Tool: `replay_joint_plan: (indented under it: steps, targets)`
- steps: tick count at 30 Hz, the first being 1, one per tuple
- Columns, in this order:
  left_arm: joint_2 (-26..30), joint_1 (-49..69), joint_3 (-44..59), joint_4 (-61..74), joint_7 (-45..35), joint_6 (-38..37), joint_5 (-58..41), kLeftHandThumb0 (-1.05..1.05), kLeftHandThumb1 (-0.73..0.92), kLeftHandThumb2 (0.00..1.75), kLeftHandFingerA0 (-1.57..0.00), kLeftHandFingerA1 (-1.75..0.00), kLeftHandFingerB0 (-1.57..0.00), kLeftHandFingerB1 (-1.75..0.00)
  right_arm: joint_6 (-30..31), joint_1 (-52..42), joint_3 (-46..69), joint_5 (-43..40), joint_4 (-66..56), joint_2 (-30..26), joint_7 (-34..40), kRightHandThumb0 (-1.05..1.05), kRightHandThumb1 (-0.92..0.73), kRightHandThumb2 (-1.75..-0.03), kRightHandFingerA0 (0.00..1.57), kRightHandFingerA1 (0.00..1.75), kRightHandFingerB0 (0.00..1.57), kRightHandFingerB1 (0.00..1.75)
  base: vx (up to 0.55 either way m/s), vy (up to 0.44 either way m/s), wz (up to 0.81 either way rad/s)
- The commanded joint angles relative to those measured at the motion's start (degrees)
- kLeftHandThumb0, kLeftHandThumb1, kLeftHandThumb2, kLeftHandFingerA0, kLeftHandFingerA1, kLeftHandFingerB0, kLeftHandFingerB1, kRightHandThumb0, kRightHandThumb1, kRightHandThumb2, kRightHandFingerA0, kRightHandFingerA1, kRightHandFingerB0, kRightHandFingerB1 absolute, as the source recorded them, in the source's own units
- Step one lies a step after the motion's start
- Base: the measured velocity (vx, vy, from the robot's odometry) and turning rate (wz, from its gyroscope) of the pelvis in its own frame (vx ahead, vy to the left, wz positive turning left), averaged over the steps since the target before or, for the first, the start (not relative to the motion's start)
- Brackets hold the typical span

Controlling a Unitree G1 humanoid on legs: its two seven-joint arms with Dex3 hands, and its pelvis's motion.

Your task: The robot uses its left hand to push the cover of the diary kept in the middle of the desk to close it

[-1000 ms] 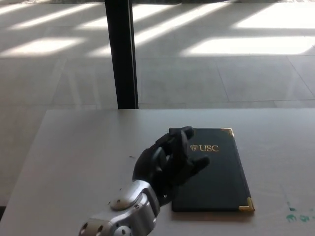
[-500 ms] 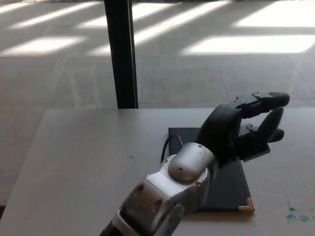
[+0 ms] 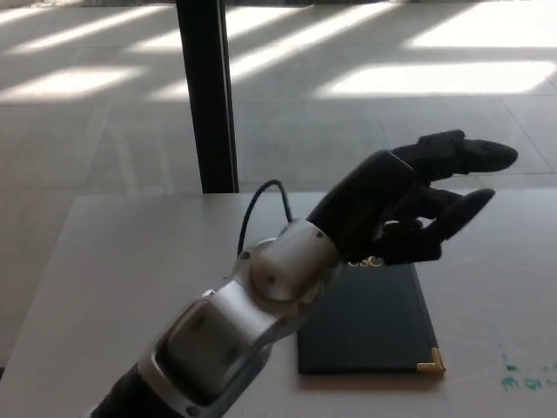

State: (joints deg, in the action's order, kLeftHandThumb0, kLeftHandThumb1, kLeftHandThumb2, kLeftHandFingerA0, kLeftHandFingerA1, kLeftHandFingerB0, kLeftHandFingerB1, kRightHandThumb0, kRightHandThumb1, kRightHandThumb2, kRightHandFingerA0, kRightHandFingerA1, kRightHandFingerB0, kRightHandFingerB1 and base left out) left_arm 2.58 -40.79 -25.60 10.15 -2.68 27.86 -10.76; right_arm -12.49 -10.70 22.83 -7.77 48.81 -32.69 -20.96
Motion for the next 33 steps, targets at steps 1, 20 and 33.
replay_joint_plan:
  steps: [1, 20, 33]
  targets:
    - [4.2, 3.2, 8.4, 4.0, -3.2, -2.8, 0.7, -0.70, 0.92, 0.73, -0.44, -0.52, -0.36, -0.43, 0.7, -0.5, 0.3, -0.8, 0.4, -0.6, -0.5, -0.89, -0.78, -0.64, 0.81, 0.64, 0.59, 0.53, 0.00, 0.000, 0.00]
    - [20.9, 30.1, 52.0, 6.2, -6.3, -7.4, -3.5, -0.78, 0.92, 0.72, -0.46, -0.49, -0.37, -0.41, 0.8, 0.5, 0.3, -0.7, 2.5, -0.1, 0.5, -0.87, -0.77, -0.64, 0.76, 0.64, 0.64, 0.49, 0.00, 0.000, 0.00]
    - [19.6, 45.7, 68.6, -8.2, -5.0, -11.1, -4.5, -0.80, 0.87, 0.66, -0.51, -0.49, -0.48, -0.39, 0.5, 1.1, 0.5, -0.8, 3.6, -0.4, 0.4, -0.89, -0.77, -0.64, 0.81, 0.63, 0.68, 0.47, 0.00, 0.000, 0.00]
